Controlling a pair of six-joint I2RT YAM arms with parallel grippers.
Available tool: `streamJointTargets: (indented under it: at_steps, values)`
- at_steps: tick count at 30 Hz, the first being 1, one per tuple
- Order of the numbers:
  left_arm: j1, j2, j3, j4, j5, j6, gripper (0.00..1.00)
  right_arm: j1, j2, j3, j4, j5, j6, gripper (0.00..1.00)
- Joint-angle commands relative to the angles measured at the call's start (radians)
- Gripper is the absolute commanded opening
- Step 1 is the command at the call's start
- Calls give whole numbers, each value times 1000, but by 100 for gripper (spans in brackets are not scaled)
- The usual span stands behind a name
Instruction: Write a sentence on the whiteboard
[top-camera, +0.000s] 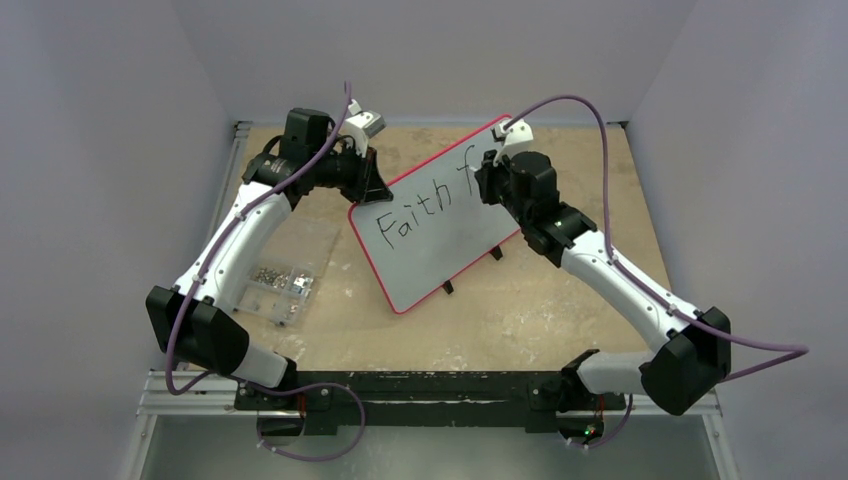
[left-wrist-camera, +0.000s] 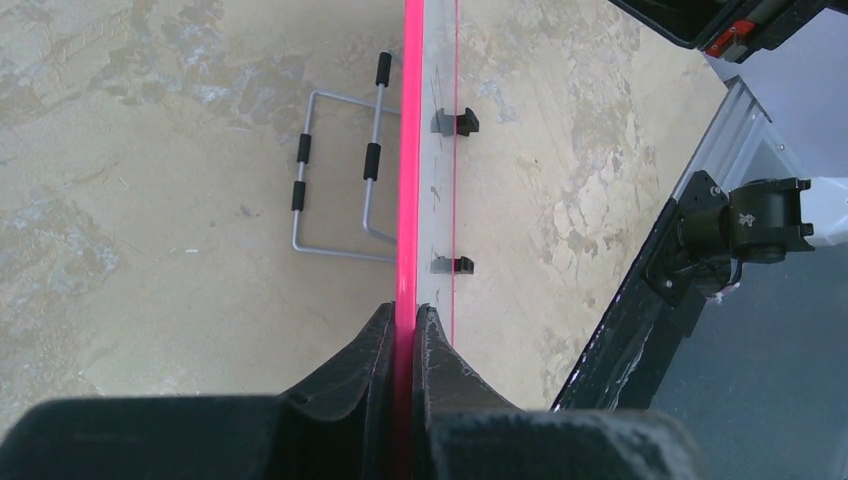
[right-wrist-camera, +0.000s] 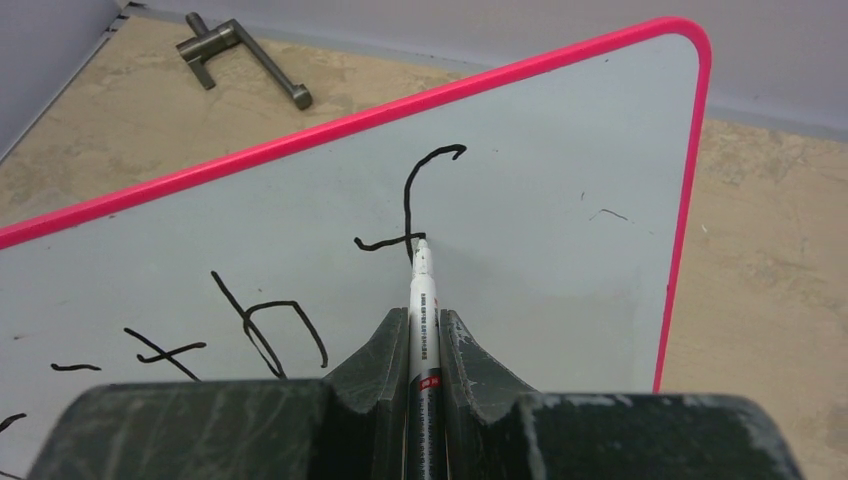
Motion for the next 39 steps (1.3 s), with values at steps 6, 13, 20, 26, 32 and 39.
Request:
streamJointTargets:
  at_steps: [6, 13, 20, 26, 32, 39]
  values:
    - [9, -37, 7, 75, -51, 49, 0, -13, 13, 64, 11, 47, -32, 0]
    - [9, -44, 7, 77, -54, 47, 0, -13, -59, 48, -22, 35, -19, 0]
    - [10, -48, 7, 75, -57, 47, 0, -12, -92, 9, -23, 71, -17, 0]
    - [10, -47, 4, 78, -58, 46, 0, -13, -106, -23, -30, 88, -5, 0]
    - [9, -46, 1, 79, -66, 43, 0, -14, -112, -47, -36, 82, 3, 0]
    - [9, -48, -2, 78, -74, 44, 0, -26, -108, -29, -52, 49, 11, 0]
